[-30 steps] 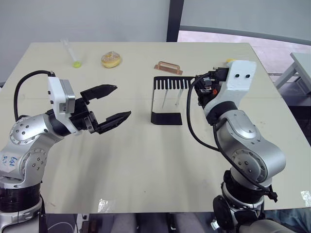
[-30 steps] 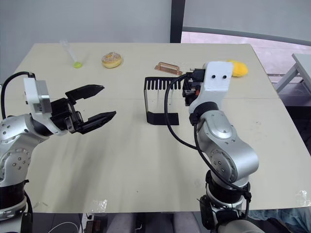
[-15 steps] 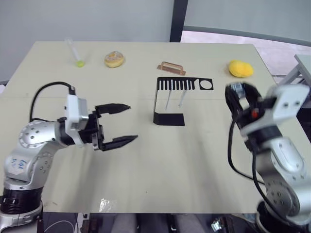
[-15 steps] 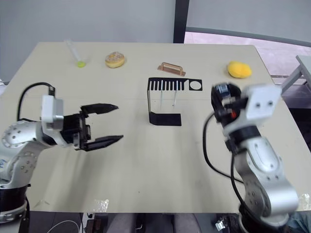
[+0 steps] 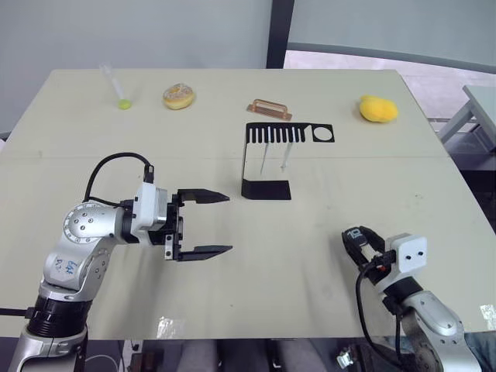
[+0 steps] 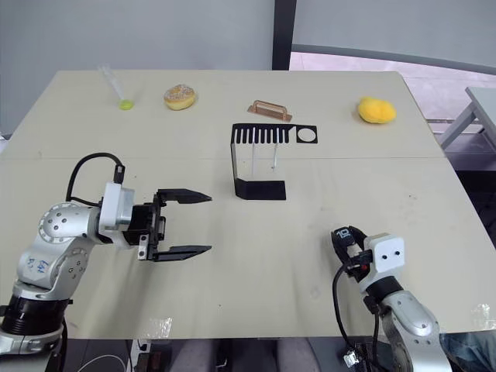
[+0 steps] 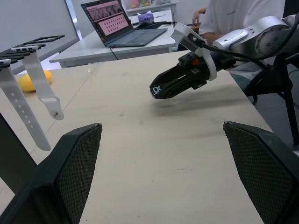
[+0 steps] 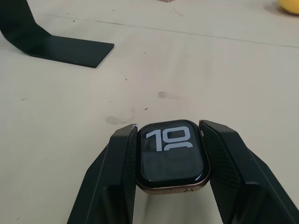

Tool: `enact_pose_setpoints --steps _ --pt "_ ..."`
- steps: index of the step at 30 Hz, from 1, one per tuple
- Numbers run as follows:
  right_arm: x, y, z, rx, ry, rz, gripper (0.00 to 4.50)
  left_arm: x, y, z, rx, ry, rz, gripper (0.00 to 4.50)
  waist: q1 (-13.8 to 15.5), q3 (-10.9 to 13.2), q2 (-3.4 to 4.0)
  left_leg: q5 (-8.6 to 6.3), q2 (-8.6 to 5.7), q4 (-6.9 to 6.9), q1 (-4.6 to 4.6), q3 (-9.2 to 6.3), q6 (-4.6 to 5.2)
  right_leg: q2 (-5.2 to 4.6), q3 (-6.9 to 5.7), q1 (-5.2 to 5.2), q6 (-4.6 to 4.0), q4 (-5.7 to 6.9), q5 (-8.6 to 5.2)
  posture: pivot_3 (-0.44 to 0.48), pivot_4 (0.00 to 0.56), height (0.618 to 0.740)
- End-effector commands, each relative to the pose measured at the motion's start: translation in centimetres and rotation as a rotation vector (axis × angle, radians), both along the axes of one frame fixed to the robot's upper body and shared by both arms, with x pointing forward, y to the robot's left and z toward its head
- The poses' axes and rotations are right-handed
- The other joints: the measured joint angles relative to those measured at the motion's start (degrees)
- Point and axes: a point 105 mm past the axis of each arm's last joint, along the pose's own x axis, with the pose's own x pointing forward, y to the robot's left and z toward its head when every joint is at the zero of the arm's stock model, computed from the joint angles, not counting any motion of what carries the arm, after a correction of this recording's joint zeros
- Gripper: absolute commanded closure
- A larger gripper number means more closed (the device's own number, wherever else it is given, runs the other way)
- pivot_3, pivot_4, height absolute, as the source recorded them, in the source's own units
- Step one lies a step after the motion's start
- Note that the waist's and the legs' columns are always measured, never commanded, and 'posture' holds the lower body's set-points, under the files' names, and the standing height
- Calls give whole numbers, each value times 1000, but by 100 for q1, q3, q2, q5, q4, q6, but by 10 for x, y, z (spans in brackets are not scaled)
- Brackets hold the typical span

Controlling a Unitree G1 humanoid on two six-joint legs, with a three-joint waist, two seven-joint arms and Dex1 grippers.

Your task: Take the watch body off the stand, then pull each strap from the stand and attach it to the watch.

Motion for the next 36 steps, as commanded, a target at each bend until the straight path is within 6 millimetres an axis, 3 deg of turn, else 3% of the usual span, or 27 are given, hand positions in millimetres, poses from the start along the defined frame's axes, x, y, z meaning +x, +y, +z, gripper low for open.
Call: enact_pose_setpoints --steps 1,14,20,25,27,30,34,36 --pt "4 -1 -9 -14 22 39 2920 -3 1 1 -3 14 -9 0 11 0 0 0 0 -1 -1 -1 0 0 -1 -2 0 1 0 0 150 740" --pt "17 -15 -24 -20 82 63 2920 -4 8 -2 6 38 27 0 16 0 0 -1 0 10 -2 -4 3 -1 -4 4 0 3 0 0 150 740" --pt "18 -28 -9 -54 32 72 47 -4 12 -2 4 36 56 0 20 0 0 -1 0 11 -2 -4 3 -1 -5 5 0 3 0 0 150 740" --pt "4 -24 33 -26 -62 219 47 -3 26 -7 8 42 129 0 31 1 1 -3 0 9 -4 -4 6 -2 -6 3 0 2 0 0 150 740" --pt "-10 -31 51 -85 -86 257 47 -2 41 -10 9 44 209 0 23 2 4 -3 1 9 -3 -4 6 -1 -5 4 0 2 0 0 150 740" --pt "-28 -44 61 -148 -84 284 47 -1 63 -13 -2 45 340 0 31 3 6 -7 3 7 -4 -6 12 1 -8 6 0 -3 0 0 150 740" --pt "-59 -78 37 -267 52 321 47 -5 106 -26 -10 45 574 0 55 2 -2 -12 1 7 1 -7 19 -4 -9 18 0 -14 0 0 150 740" --pt "-65 -113 26 -318 95 237 47 -9 130 -32 -7 14 722 0 70 2 -2 -15 1 4 6 -9 23 -4 -12 30 0 -33 0 0 150 740"
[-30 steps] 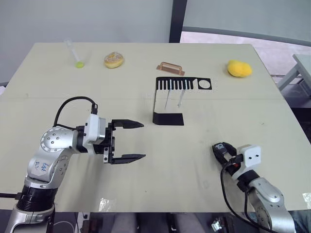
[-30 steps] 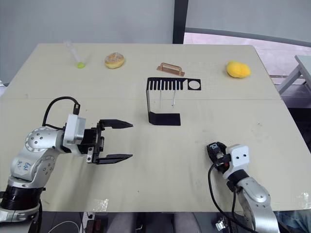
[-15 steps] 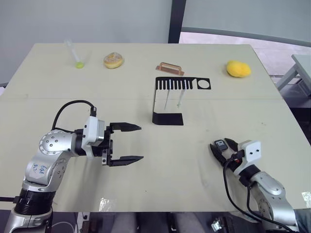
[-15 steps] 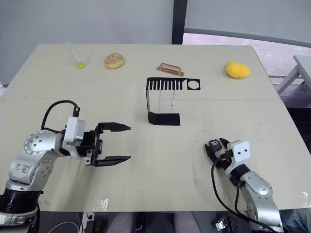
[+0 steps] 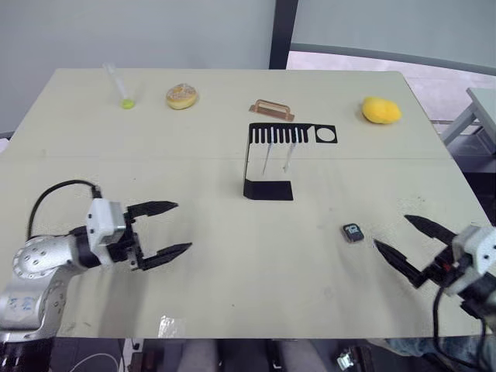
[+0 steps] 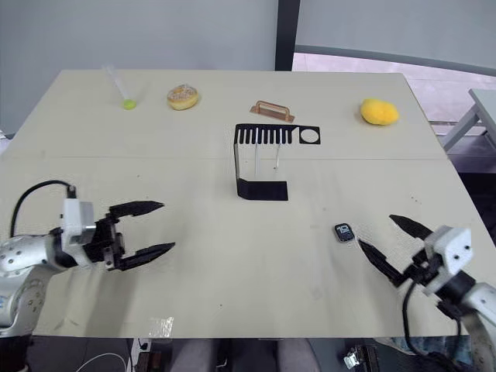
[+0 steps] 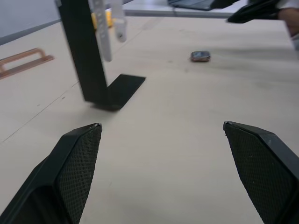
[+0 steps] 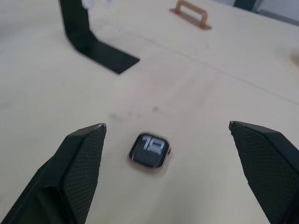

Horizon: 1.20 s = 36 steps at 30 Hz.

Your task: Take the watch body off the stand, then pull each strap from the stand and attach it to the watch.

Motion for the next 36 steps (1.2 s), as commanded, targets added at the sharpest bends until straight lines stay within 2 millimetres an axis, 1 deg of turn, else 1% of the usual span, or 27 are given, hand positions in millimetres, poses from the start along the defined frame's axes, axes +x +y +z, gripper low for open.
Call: enact_pose_setpoints --steps 1,2,3,5,8,9,11,14,15,16,17,18,19,21,23,26,28,30,31,33,36 --pt "-12 -59 -9 -101 6 -133 47 -6 42 1 26 -89 249 0 1 1 -1 -4 -1 2 2 1 5 -4 1 8 0 -7 0 0 150 740" --pt "-14 -73 -13 -118 18 -179 47 -8 54 1 20 -101 314 0 -16 3 -5 -8 -1 2 13 3 8 -5 2 23 2 -18 2 0 150 740" --pt "-16 -82 -17 -129 25 -199 47 -10 61 1 17 -113 357 0 -15 7 -10 -19 -2 0 41 6 13 -9 4 57 3 -33 4 0 150 740" --pt "-16 -90 -19 -145 11 -215 47 -16 70 0 7 -113 404 0 -13 7 -10 -31 -1 -7 73 8 12 -11 5 87 -1 -50 2 0 150 740" --pt "-12 -91 -17 -137 -37 -210 47 -23 66 -1 11 -96 391 0 -18 6 -5 -34 1 -12 73 7 8 -11 3 86 -4 -52 0 0 150 740" --pt "-11 -90 -16 -130 -47 -207 47 -23 65 -1 12 -97 386 0 -21 6 -4 -34 1 -12 72 9 7 -11 5 86 -3 -53 0 0 150 740" --pt "-5 -83 -16 -117 -64 -173 47 -19 59 3 -1 -107 379 0 -23 6 -4 -34 1 -12 72 9 7 -11 4 86 -3 -53 1 0 150 740" --pt "9 -66 -13 -82 -101 -119 47 -9 37 10 -12 -130 323 0 -11 6 -5 -34 1 -9 72 8 7 -10 3 87 -2 -52 1 0 150 740" --pt "17 -55 -8 -50 -121 -88 47 -4 24 15 -37 -138 296 0 2 6 -4 -34 1 -7 71 7 7 -10 2 88 -1 -51 2 0 150 740" --pt "21 -48 -5 -28 -134 -67 47 -1 14 18 -55 -142 281 0 7 5 -4 -34 1 -5 71 7 7 -10 1 88 0 -50 2 0 150 740" --pt "28 -35 -1 22 -144 -41 47 6 1 17 -108 -90 275 0 12 6 -2 -34 0 -3 70 8 6 -10 2 88 1 -45 3 0 150 740" --pt "34 -22 2 48 -157 -6 47 12 -16 17 -133 -74 252 0 24 5 0 -34 0 -2 68 8 6 -10 2 86 2 -44 3 0 150 740" --pt "38 -13 4 63 -164 15 47 15 -27 18 -145 -63 239 0 39 4 1 -33 0 -2 67 6 5 -9 1 85 4 -39 4 0 150 740" --pt "46 11 11 104 -189 79 47 26 -50 21 -151 -72 231 0 64 4 1 -31 0 2 64 7 1 -5 1 79 5 -33 5 0 150 740" --pt "51 31 17 146 -212 132 47 35 -67 24 -177 -75 240 0 79 4 1 -25 2 3 63 6 -11 4 1 78 6 -30 5 0 150 740" --pt "61 55 27 192 -260 174 47 44 -94 26 -206 -75 230 0 85 4 1 -22 4 10 63 7 -16 9 2 76 6 -22 5 0 150 740" --pt "66 68 31 208 -281 199 47 49 -106 25 -214 -80 240 0 90 5 1 -18 3 11 63 9 -22 9 4 75 6 -21 5 0 150 740" --pt "69 77 31 220 -281 222 47 55 -113 24 -240 -72 263 0 97 5 0 -14 2 11 62 9 -29 10 3 74 7 -23 5 0 150 740" --pt "71 84 30 226 -285 236 47 62 -117 24 -269 -71 294 0 100 5 0 -13 2 11 61 8 -32 10 2 75 7 -24 5 0 150 740" --pt "77 97 29 228 -298 261 47 76 -126 25 -269 -91 347 0 107 6 -2 -11 2 14 60 8 -34 9 2 75 7 -25 5 0 150 740" --pt "85 107 29 250 -316 259 47 91 -141 20 -318 -58 378 0 108 5 -1 -11 1 27 58 8 -34 11 2 74 8 -17 6 0 150 740"
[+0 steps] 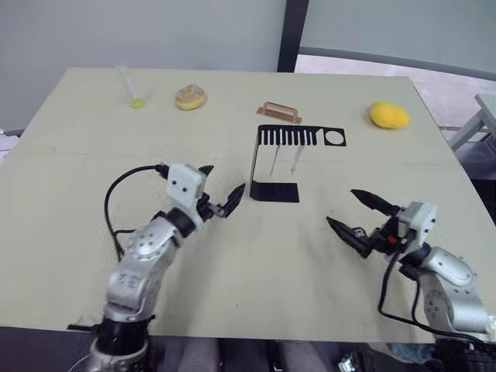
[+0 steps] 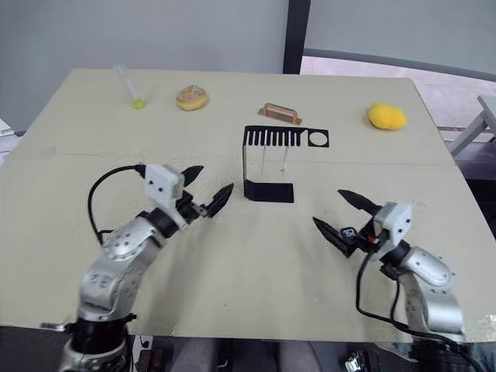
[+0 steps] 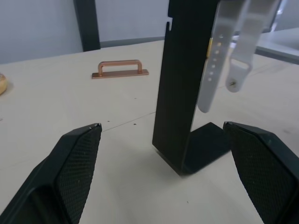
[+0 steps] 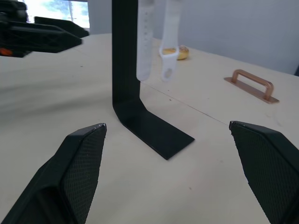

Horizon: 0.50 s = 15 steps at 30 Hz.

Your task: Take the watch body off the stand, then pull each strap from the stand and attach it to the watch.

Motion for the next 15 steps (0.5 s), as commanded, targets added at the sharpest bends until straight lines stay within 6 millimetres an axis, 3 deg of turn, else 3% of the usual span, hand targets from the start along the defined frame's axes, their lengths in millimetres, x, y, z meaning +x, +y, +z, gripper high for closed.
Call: enact_pose_setpoints --steps 1,15 --pt "7 8 8 13 -52 -18 47 13 -15 -1 -23 -7 37 0 3 0 0 0 0 0 -1 0 -1 0 0 -1 0 -1 0 0 150 740" --pt "9 35 17 26 -158 16 47 47 -30 -2 -52 -30 134 0 11 0 -1 7 3 6 -6 1 -10 1 -5 -6 1 0 0 0 150 740"
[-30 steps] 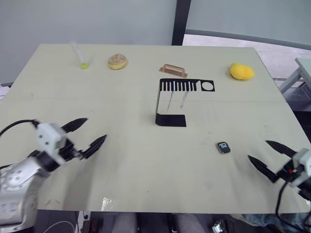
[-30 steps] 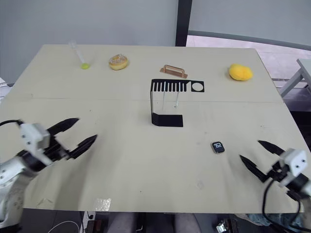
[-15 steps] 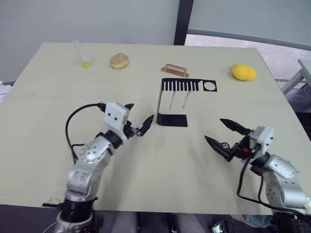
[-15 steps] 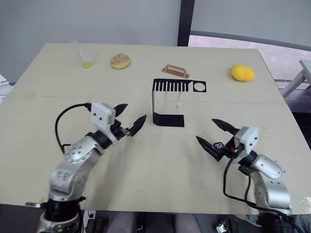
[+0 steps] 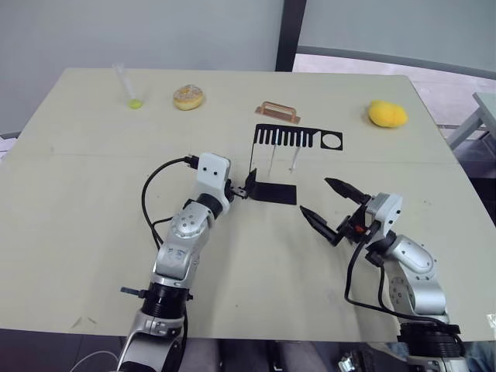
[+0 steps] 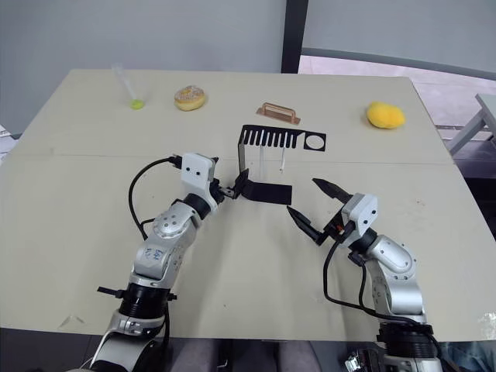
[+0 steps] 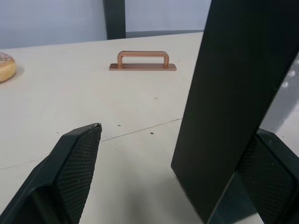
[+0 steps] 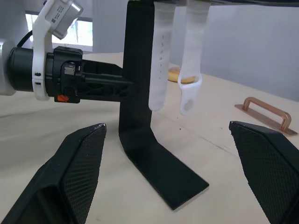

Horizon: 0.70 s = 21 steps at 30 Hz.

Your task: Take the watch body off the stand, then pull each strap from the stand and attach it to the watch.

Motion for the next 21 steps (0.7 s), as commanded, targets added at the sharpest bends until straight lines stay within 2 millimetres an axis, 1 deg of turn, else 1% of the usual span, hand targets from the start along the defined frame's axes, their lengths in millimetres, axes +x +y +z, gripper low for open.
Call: enact_pose_setpoints --steps 1,3,6,9,12,14,17,21 --pt "-6 5 12 1 -71 9 47 3 -6 12 -7 -54 15 0 9 0 0 0 -1 0 -1 1 0 -1 0 0 0 0 0 0 150 740" --pt "-7 6 14 2 -80 10 47 4 -5 12 -7 -56 19 0 10 0 0 0 -1 1 -1 1 0 -2 0 0 0 -1 0 0 150 740" --pt "-14 5 21 -19 -121 11 47 6 -11 12 -25 -50 2 0 11 0 0 1 -1 1 0 0 -1 -2 -1 0 0 1 0 0 150 740" --pt "-25 4 32 -23 -153 10 47 6 -18 14 -31 -60 -24 0 19 0 0 1 -1 0 -1 0 -2 -2 -1 0 0 0 0 0 150 740" --pt "-42 9 43 -13 -175 17 47 7 -20 13 -28 -64 -35 0 39 0 0 1 -1 0 -2 0 -3 -2 -1 -1 1 -1 0 0 150 740" --pt "-49 13 46 0 -173 20 47 9 -21 13 -28 -66 -42 0 44 0 -1 1 0 -1 -2 0 -4 -1 -1 -1 1 -1 0 0 150 740" --pt "-54 16 42 6 -144 16 47 12 -24 14 -30 -67 -50 0 55 1 -2 3 0 1 -2 0 -6 1 0 0 1 0 0 0 150 740" --pt "-53 16 35 4 -121 -8 47 14 -29 15 -36 -71 -71 0 97 1 -2 3 -1 0 -2 1 -6 0 0 -1 1 -1 0 0 150 740"
